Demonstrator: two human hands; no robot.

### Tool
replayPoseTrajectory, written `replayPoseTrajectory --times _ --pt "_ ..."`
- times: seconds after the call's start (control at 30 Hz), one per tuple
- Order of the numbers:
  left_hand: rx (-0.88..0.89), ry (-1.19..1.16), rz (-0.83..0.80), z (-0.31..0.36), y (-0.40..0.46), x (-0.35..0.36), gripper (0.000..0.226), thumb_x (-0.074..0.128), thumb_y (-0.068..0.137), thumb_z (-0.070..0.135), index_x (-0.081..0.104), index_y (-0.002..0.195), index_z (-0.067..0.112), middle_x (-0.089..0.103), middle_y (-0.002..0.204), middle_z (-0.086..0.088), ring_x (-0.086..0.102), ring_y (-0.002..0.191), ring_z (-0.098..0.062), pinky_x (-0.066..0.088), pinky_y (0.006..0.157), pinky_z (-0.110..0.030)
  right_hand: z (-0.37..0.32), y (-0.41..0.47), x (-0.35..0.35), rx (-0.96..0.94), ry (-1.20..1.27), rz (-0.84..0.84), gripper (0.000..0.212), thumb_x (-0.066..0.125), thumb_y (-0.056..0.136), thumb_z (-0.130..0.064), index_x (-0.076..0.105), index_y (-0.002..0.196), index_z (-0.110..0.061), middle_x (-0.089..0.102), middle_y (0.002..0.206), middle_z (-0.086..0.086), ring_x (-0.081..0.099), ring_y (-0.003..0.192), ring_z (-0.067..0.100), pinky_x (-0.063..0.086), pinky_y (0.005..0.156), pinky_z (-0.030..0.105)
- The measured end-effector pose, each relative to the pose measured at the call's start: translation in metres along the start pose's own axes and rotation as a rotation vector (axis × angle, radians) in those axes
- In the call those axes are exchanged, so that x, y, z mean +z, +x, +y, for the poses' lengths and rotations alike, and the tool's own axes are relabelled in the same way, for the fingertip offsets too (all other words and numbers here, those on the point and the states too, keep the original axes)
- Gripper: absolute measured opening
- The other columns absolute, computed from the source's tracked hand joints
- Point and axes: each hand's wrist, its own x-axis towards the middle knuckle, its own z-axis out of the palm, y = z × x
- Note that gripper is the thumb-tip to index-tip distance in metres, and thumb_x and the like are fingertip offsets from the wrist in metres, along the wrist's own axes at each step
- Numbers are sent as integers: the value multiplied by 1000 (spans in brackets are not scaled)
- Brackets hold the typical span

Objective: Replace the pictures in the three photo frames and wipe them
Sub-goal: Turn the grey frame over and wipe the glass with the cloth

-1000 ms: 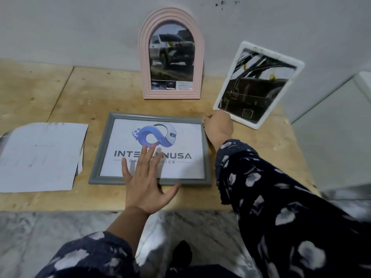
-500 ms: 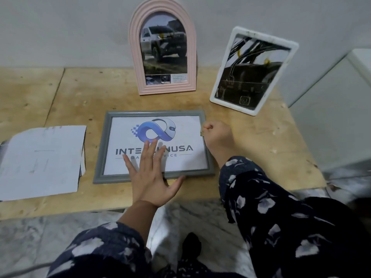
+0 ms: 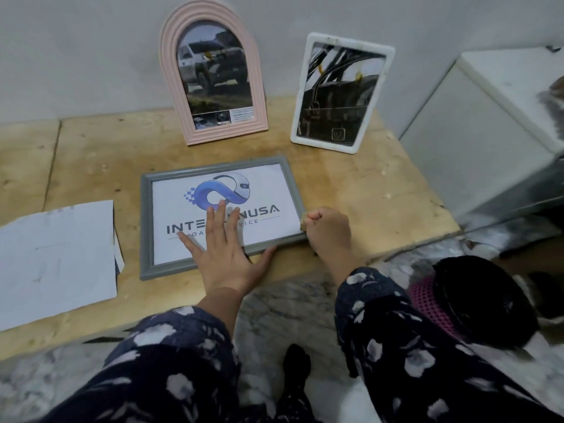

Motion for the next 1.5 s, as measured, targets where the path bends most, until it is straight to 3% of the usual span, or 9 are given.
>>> replayPoseTrajectory --times 0.2,0.33,0.43,0.57,0.7,0.87,1.1,1.23,1.5 --pt "33 -28 14 -1 -2 1 99 28 76 84 24 150 19 2 161 2 -5 149 -16 -11 107 -70 15 -32 8 38 62 107 16 55 91 -9 69 93 -3 67 100 13 60 94 29 41 71 26" --pt "43 -13 -24 -5 -3 -1 101 21 77 85 14 153 18 -4 162 3 -12 148 -14 -12 106 -70 21 -50 -1 120 238 97 13 58 89 -10 71 92 -9 66 100 6 56 90 17 35 71 18" --pt "115 -147 6 -15 -7 -7 90 25 84 77 18 151 17 1 161 2 -8 148 -13 -17 109 -62 24 -57 -13 6 239 125 18 59 88 -9 72 101 -10 63 103 7 57 94 20 34 71 14" --pt "82 -216 114 -52 -18 -12 71 26 90 56 32 145 10 16 159 -4 2 149 -18 -4 116 -57 16 -49 -15 -131 45 82 30 58 90 -8 63 120 -8 61 118 7 57 106 22 39 86 23" --pt "-96 -160 87 -96 -26 -7 84 30 86 60 23 148 4 12 159 -15 3 148 -25 1 116 -57 10 -49 -4 -164 -10 -5 20 47 90 -3 65 93 -12 51 86 -8 49 72 7 33 69 24" --pt "-124 -194 6 -114 -36 -4 98 26 82 71 12 150 1 13 158 -16 6 148 -25 -4 117 -52 12 -36 9 -75 -117 -46 19 48 80 -2 64 91 -1 62 99 12 59 96 31 27 60 27" --pt "-97 -309 54 -117 -37 -7 90 35 81 59 19 146 -1 28 151 -17 23 143 -29 -1 118 -48 -10 -66 35 -401 -146 19 15 50 82 -1 60 73 -8 57 76 6 50 72 26 39 57 37" --pt "-117 -396 78 -120 -36 -9 82 37 79 54 25 142 2 38 144 -12 36 136 -28 -6 118 -43 -24 -69 54 -495 -182 41 19 49 86 -2 60 73 -10 53 71 0 46 69 21 29 56 32" --pt "-150 -499 60 -124 -36 -9 75 40 80 46 26 141 6 44 139 -8 42 131 -25 -7 119 -43 -63 -89 85 -620 -151 21 16 53 84 -10 63 73 -15 58 71 -4 36 68 16 26 60 28"
